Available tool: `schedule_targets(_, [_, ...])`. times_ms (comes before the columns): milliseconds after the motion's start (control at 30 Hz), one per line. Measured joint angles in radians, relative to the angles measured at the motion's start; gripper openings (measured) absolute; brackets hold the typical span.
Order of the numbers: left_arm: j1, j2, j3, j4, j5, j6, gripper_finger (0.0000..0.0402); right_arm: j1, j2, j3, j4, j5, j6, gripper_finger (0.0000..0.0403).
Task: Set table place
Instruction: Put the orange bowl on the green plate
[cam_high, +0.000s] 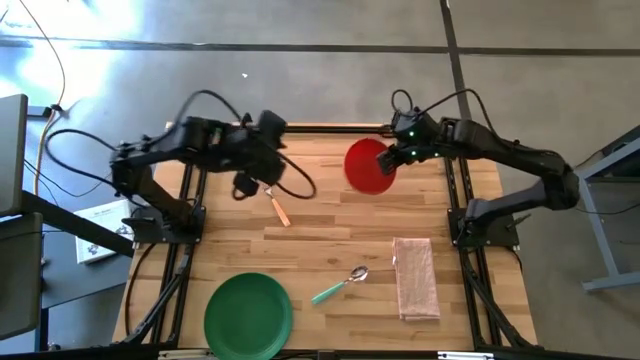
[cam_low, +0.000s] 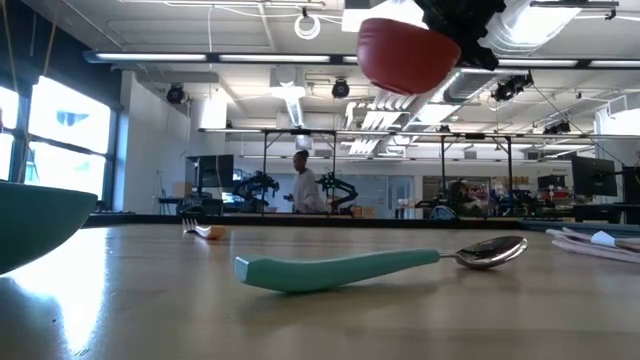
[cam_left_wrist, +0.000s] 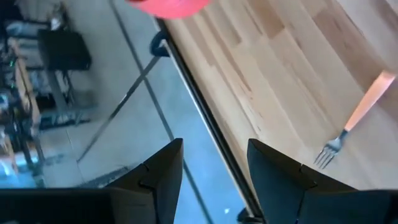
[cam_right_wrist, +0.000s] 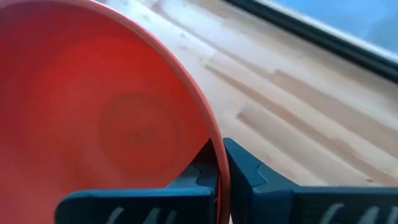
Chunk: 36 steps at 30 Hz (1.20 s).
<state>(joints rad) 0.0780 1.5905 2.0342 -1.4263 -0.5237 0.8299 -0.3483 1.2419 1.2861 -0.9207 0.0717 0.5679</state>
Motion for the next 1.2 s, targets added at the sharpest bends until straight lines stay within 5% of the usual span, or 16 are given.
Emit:
schedule_targets(600, [-0.119, 0.214, 0.0, 0.228, 0.079, 0.321, 0.0166, 0.072, 0.205, 0.0, 0.051, -0.066, -0.027, 0.0])
schedule_targets(1200, [-0.124, 0.327, 0.0, 0.239, 0.112, 0.421, 0.0166, 0.09, 0.209, 0.075, 0.125, -0.106, -0.071, 0.0])
